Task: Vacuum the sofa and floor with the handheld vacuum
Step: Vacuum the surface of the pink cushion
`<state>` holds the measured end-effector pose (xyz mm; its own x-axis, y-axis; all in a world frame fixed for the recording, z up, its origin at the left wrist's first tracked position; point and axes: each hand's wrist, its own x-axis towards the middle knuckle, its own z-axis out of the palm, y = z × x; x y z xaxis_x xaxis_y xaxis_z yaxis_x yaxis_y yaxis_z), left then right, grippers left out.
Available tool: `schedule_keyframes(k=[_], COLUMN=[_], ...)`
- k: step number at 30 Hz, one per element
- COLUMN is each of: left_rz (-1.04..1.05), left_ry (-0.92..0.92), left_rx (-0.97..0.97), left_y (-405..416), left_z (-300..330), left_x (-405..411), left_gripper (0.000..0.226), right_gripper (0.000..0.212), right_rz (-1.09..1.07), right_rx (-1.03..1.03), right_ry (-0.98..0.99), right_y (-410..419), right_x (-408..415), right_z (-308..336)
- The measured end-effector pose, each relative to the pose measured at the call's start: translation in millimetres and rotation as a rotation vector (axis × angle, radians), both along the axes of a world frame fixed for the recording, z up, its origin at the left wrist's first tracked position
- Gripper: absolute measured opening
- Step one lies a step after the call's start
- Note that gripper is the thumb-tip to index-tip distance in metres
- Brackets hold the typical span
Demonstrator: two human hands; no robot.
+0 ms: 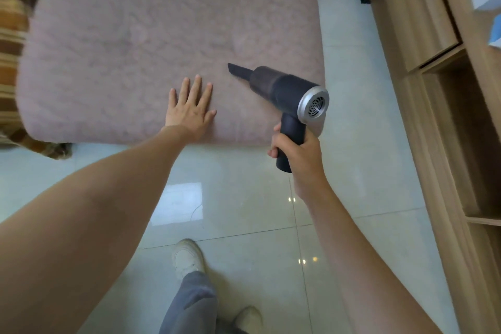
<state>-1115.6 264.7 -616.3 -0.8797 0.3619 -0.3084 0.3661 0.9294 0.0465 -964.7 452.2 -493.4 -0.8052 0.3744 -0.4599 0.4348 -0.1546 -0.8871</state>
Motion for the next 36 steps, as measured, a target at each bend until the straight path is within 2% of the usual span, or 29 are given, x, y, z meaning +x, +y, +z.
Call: schedule_keyframes(k=[6,11,19,27,31,36], left_rz=[0.001,0.018,0.023,0.016,0.160,0.366], left_ry=[0.028,0.057,0.041,0.065,0.113,0.126], left_rx=[0.041,0.080,0.052,0.093,0.131,0.140], left_y=[-10,-12,-11,-14,-35,-97], left_z=[-4,-14,-19,-12,-7,-8], left_x=[-8,-6,-7,-5,-7,-15], left_gripper=[0.063,0.063,0.063,0.064,0.061,0.059], right_gripper=[0.017,0.014,0.037,0.022,0.016,0.018], right_rz=[-0.031,-0.114,-0.071,-0.021,0.071,0.195], right_rx=[0.005,0.022,0.025,0.068,0.068,0.074], right_ry=[-0.002,-0.013,0.005,-0.041,-0.082,-0.073], right_y=[-25,-18,-13,-19,-34,-64], right_x=[-59,-70,-44,-49,-56,-60], right_z=[-1,0,18,15,13,9])
